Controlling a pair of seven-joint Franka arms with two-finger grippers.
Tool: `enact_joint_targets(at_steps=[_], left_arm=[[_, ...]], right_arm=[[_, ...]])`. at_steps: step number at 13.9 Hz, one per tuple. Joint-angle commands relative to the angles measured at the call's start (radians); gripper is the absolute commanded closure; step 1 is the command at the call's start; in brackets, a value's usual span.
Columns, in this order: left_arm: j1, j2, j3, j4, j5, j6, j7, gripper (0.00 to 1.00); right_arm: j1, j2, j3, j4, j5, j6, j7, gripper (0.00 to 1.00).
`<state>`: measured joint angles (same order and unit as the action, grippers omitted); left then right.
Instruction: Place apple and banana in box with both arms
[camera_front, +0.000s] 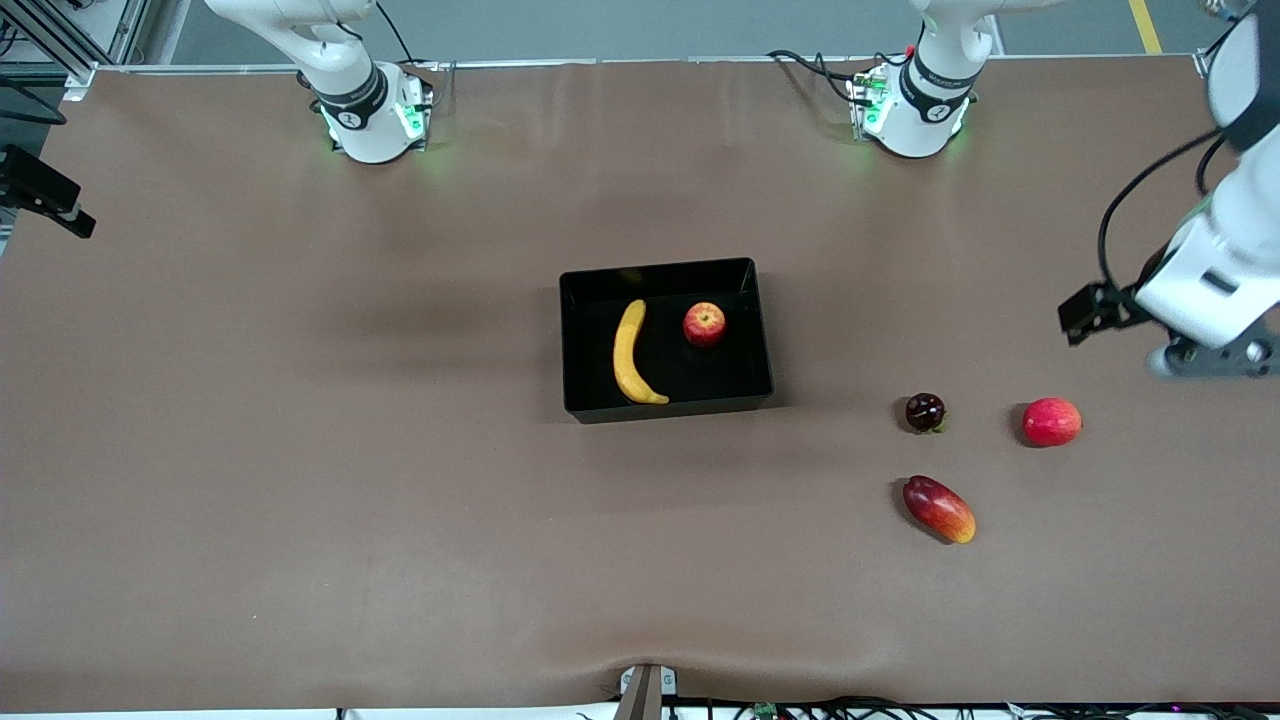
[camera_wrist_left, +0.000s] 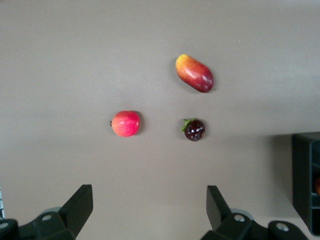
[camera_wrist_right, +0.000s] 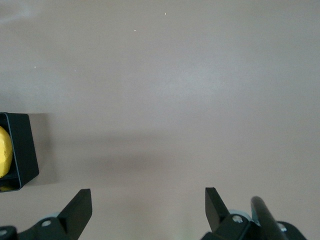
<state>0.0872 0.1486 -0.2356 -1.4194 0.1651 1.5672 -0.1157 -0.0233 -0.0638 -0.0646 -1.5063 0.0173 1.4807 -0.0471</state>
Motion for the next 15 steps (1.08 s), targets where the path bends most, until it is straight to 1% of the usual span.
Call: enact_joint_targets(at_steps=[1,3,4,5,6,8,13,15], left_arm=[[0.029,-0.135,-0.007,-0.124,-0.053,0.011,0.033,0.00],[0.022,-0.205,0.002,-0.197,-0.062,0.016,0.039,0.00],[0.022,-0.227,0.008,-0.216,-0.087,0.017,0.075,0.00],[0.020,-0.245,0.027,-0.231,-0.094,0.017,0.097,0.00],[-0.007,-0.262,0.053,-0.240,-0.095,0.013,0.097,0.00],[-0.064,-0.265,0.117,-0.237,-0.093,0.005,0.093,0.00],[-0.069,-0.253,0.108,-0.213,-0.096,-0.009,0.085,0.00],[-0.069,-0.251,0.093,-0.211,-0.113,-0.010,0.042,0.00]], right_arm=[[0.003,-0.002,0.002,0.000,-0.017,-0.005,0.001,0.00],[0.003,-0.002,0.002,0.000,-0.017,-0.005,0.001,0.00],[0.003,-0.002,0.002,0.000,-0.017,-0.005,0.001,0.00],[0.003,-0.002,0.002,0.000,-0.017,-0.005,0.001,0.00],[0.003,-0.002,0.002,0.000,-0.017,-0.005,0.001,0.00],[0.003,-0.002,0.002,0.000,-0.017,-0.005,0.001,0.00],[0.003,-0.002,0.002,0.000,-0.017,-0.007,0.001,0.00],[0.002,-0.002,0.002,-0.002,-0.017,-0.007,0.001,0.00]])
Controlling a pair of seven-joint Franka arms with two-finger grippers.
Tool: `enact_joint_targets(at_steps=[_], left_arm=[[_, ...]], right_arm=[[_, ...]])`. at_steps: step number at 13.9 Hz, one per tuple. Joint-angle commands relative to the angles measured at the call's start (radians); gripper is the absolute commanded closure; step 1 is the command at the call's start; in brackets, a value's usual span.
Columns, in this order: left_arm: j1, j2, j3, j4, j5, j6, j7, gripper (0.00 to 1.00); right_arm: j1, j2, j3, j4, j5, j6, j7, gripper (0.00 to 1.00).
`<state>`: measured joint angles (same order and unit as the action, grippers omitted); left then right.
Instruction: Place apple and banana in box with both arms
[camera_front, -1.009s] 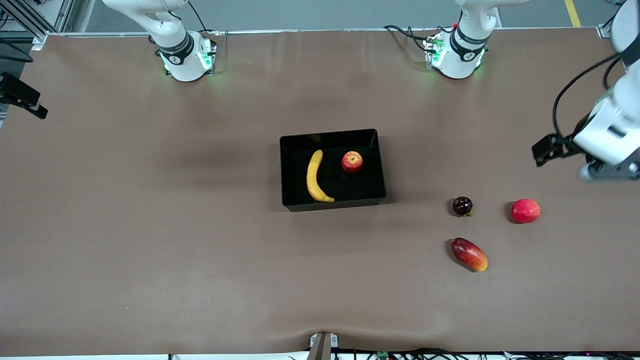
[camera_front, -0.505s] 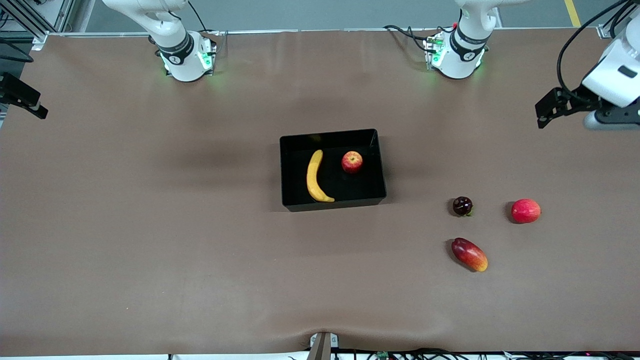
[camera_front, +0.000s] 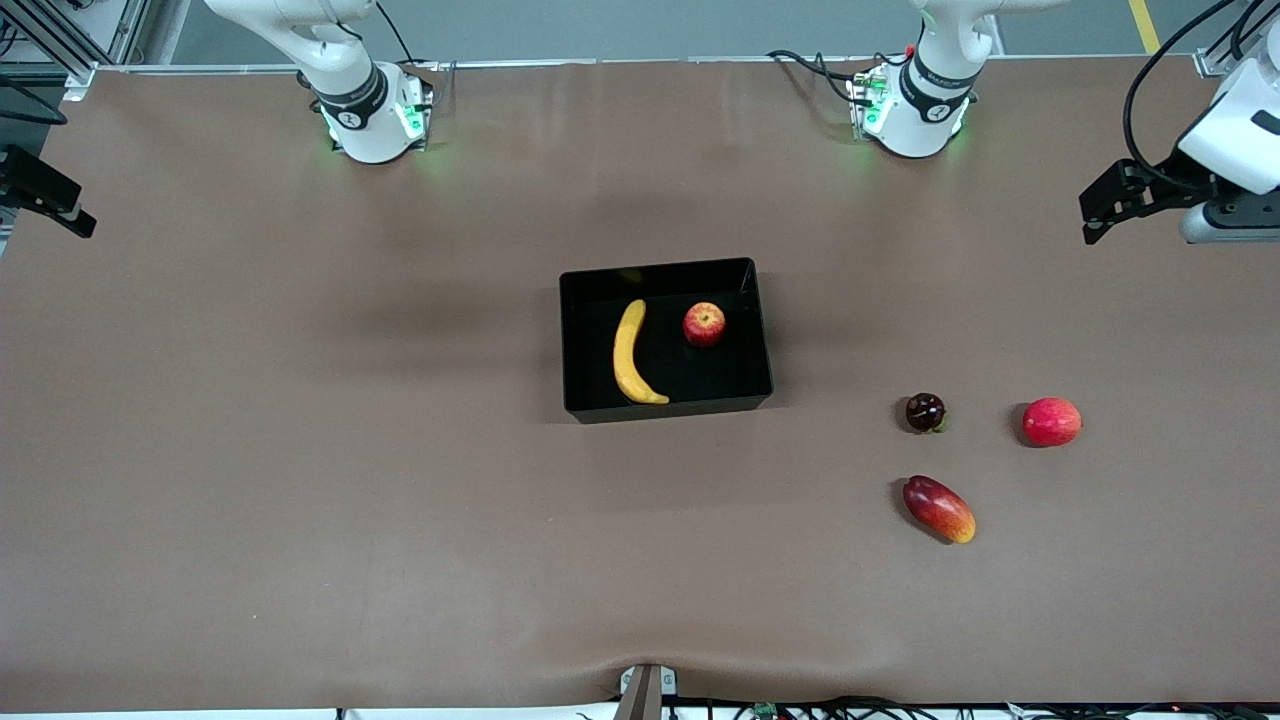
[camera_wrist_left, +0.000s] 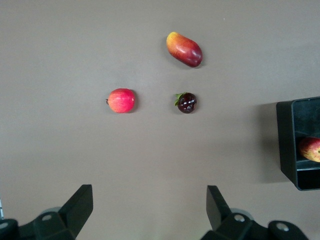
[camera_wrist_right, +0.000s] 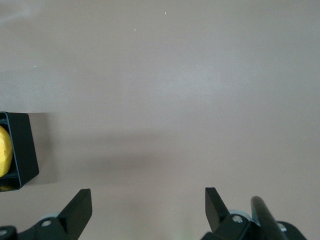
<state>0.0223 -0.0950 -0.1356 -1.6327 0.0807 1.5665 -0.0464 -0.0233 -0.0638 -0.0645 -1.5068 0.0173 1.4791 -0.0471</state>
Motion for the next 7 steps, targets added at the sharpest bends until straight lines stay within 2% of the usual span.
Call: enact_joint_targets(at_steps=[1,7], left_arm=[[-0.002,-0.009,-0.018,0.005,-0.038,-0.035,-0.045,0.00],[0.004,0.004,-0.015,0.048,-0.039,-0.071,-0.044,0.00]], right_arm=[[0.002,-0.002,0.002,-0.001,-0.017,-0.005,0.001,0.00],[0.002,-0.002,0.002,-0.001,-0.017,-0.005,0.001,0.00]])
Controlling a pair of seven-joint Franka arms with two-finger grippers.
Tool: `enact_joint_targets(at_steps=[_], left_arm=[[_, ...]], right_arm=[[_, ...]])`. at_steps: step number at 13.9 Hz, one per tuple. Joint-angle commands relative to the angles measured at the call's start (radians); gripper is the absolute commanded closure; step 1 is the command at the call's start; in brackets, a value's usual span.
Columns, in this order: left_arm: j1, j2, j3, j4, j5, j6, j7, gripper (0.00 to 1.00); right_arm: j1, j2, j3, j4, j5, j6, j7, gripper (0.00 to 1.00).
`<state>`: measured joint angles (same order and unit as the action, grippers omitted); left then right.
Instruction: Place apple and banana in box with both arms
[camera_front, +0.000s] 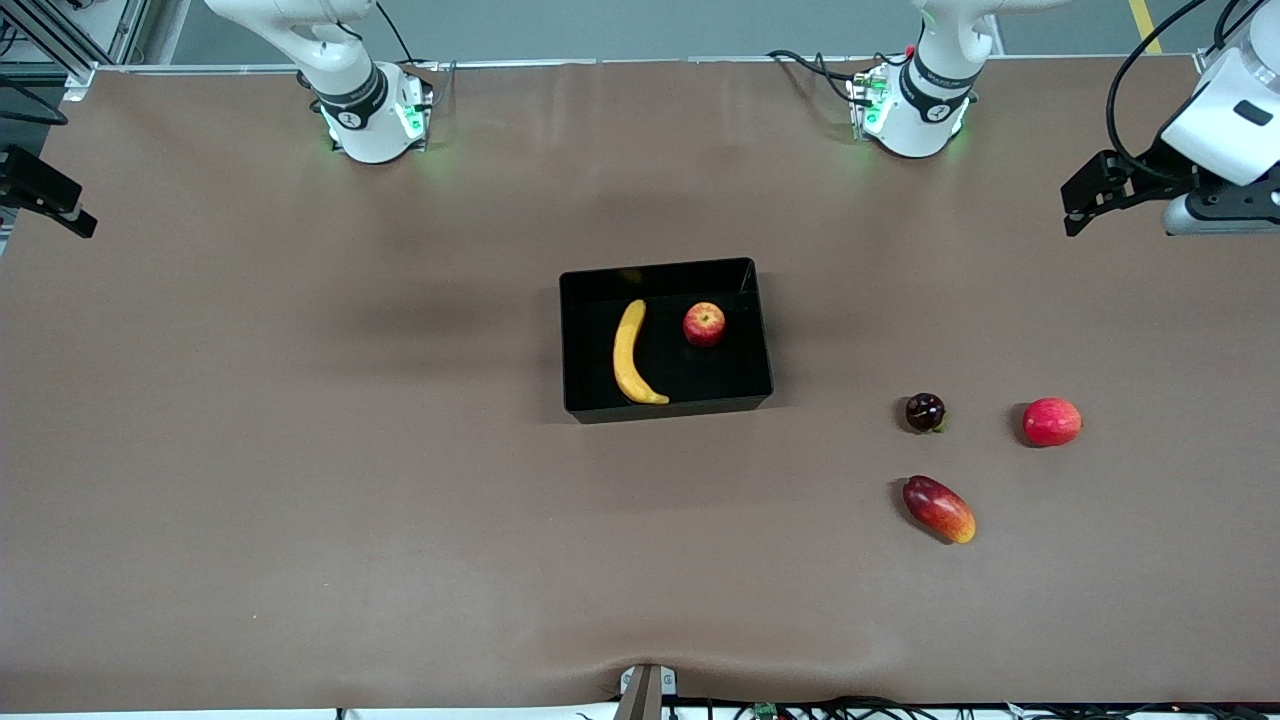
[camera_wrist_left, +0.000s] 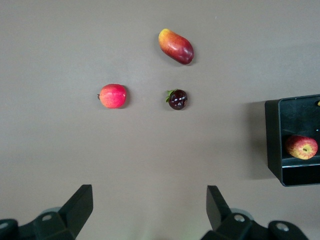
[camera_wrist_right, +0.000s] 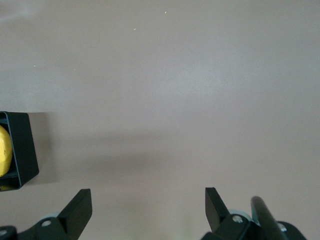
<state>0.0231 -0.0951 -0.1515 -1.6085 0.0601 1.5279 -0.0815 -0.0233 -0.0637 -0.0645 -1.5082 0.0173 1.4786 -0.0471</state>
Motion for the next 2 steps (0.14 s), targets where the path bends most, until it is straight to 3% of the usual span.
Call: enact_joint_targets(at_steps=[1,2], left_arm=[[0.003,0.005,0.001,0.024,-0.019,-0.035,-0.012,0.00],[0.003,0.005,0.001,0.024,-0.019,-0.035,-0.012,0.00]], right_arm=[[0.002,-0.002,0.002,0.000,-0.017,-0.004,0.001,0.00],[0.002,-0.002,0.002,0.000,-0.017,-0.004,0.001,0.00]])
